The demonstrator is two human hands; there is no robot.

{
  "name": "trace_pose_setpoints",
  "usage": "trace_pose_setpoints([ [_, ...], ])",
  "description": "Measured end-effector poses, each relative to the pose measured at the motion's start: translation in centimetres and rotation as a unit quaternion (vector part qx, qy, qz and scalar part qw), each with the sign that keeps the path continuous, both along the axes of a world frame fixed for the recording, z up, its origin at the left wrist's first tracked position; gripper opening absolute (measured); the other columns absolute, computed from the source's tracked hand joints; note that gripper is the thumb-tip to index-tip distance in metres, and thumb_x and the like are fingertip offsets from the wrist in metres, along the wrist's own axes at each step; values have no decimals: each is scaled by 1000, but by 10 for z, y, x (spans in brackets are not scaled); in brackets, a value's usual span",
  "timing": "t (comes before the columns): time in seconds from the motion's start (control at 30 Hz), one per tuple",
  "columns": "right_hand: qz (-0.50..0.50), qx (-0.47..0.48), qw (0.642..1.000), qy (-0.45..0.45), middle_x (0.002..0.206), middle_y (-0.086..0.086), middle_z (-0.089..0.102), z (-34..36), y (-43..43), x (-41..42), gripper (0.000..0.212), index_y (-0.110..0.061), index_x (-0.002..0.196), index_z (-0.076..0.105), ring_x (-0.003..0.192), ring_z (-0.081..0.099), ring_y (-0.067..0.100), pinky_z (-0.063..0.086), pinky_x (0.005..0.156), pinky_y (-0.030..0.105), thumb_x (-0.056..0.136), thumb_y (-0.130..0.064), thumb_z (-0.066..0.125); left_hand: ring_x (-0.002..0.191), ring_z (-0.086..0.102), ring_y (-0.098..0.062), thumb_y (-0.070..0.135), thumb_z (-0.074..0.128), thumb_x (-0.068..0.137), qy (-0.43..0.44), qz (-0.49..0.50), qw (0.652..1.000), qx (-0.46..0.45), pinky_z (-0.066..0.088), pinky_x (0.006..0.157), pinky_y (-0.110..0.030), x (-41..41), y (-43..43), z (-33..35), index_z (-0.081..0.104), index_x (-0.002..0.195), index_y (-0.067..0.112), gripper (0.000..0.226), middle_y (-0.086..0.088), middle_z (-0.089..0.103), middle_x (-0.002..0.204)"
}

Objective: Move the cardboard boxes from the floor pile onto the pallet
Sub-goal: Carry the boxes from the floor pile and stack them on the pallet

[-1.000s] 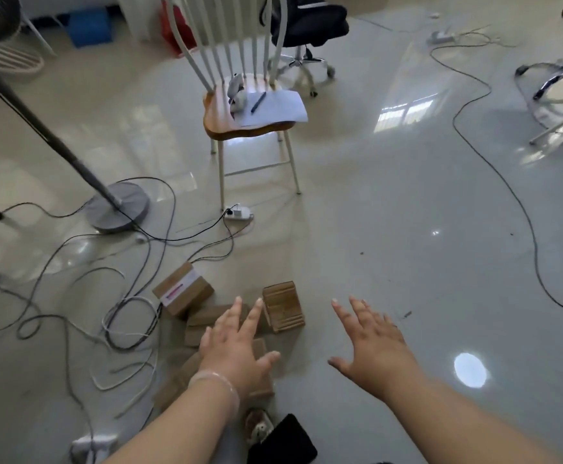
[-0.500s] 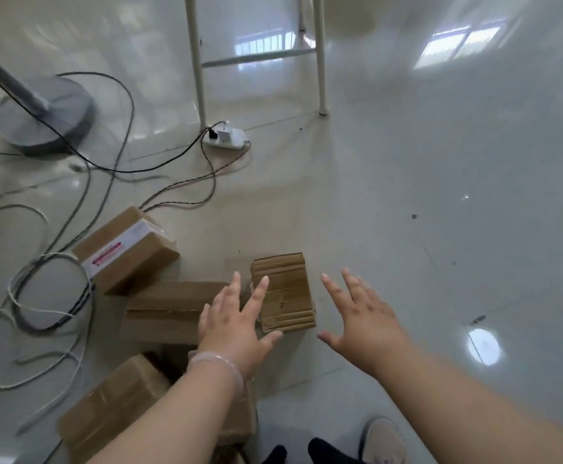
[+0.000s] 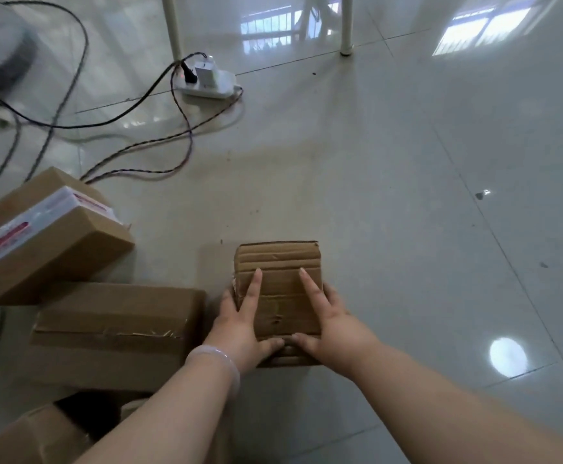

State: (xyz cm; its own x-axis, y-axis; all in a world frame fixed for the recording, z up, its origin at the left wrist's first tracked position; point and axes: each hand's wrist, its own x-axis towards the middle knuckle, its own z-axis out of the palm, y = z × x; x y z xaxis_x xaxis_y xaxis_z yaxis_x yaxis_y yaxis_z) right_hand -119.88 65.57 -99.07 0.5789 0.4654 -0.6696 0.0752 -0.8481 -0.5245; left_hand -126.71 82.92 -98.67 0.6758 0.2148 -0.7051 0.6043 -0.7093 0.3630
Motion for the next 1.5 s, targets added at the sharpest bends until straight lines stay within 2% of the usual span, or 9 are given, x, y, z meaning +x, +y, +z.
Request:
trace_pose_setpoints([
  [0.13, -44, 37, 998, -2, 165, 1, 1, 21, -3, 6, 104, -74, 127, -23, 146, 29, 24, 30, 116, 33, 88, -42, 68, 148, 16, -26, 53, 78, 73, -48, 5, 999, -8, 21, 120, -36, 11, -3, 21, -33, 111, 78, 120, 2, -8, 160],
  [0.3, -65, 51, 995, -50, 163, 1, 10, 117, -20, 23, 103, -73, 126, -21, 146, 28, 22, 27, 116, 31, 88, -41, 69, 147, 20, -24, 48, 81, 73, -97, -9, 995, -17, 28, 118, -43, 32, -13, 118, -26, 110, 83, 118, 9, -8, 159],
  [0.47, -131, 75, 985, -83, 161, -1, 17, 264, -54, 24, 104, -72, 131, -17, 145, 27, 17, 21, 115, 24, 85, -39, 71, 146, 21, -25, 46, 82, 71, -148, -59, 987, -16, 29, 117, -44, 48, -37, 264, -22, 116, 81, 119, 11, -5, 158],
  [0.63, -220, 84, 965, -113, 157, -5, 24, 428, -103, -2, 101, -72, 134, -13, 138, 36, 13, 27, 111, 23, 85, -44, 71, 146, 16, -24, 49, 82, 71, -176, -148, 973, -24, 23, 119, -40, 54, -77, 427, -23, 118, 77, 118, 9, -2, 159],
  [0.8, -305, 69, 935, -169, 157, -2, 26, 593, -172, -57, 100, -75, 133, -14, 139, 38, 18, 34, 115, 40, 86, -45, 70, 147, 14, -27, 54, 81, 70, -200, -255, 945, -53, 21, 120, -42, 43, -144, 588, -25, 114, 79, 117, 5, -1, 162],
  [0.93, -401, 63, 890, -207, 158, -5, 27, 694, -237, -135, 98, -72, 139, -9, 140, 37, 18, 36, 114, 44, 87, -44, 69, 144, 22, -25, 55, 80, 70, -223, -350, 904, -99, 28, 117, -46, 8, -217, 690, -20, 121, 77, 115, 7, 12, 159],
  [1.1, -515, 40, 823, -234, 158, -9, 29, 774, -315, -259, 94, -67, 144, -5, 140, 35, 13, 32, 117, 38, 89, -42, 66, 137, 32, -21, 55, 79, 69, -238, -466, 839, -147, 34, 113, -36, -67, -323, 764, -13, 132, 71, 113, 8, 22, 153],
  [1.33, -655, -34, 715, -243, 155, -3, 33, 835, -427, -449, 93, -57, 149, -7, 136, 41, 16, 36, 113, 35, 92, -38, 64, 133, 37, -22, 54, 78, 70, -203, -611, 736, -209, 40, 110, -41, -208, -494, 818, -10, 138, 66, 112, 7, 24, 150],
  [1.5, -744, -69, 624, -229, 152, -2, 36, 850, -491, -582, 95, -56, 149, -11, 133, 45, 17, 40, 111, 39, 93, -40, 64, 133, 38, -20, 45, 78, 76, -153, -701, 651, -248, 41, 107, -32, -321, -608, 834, -6, 147, 56, 111, 5, 20, 151],
])
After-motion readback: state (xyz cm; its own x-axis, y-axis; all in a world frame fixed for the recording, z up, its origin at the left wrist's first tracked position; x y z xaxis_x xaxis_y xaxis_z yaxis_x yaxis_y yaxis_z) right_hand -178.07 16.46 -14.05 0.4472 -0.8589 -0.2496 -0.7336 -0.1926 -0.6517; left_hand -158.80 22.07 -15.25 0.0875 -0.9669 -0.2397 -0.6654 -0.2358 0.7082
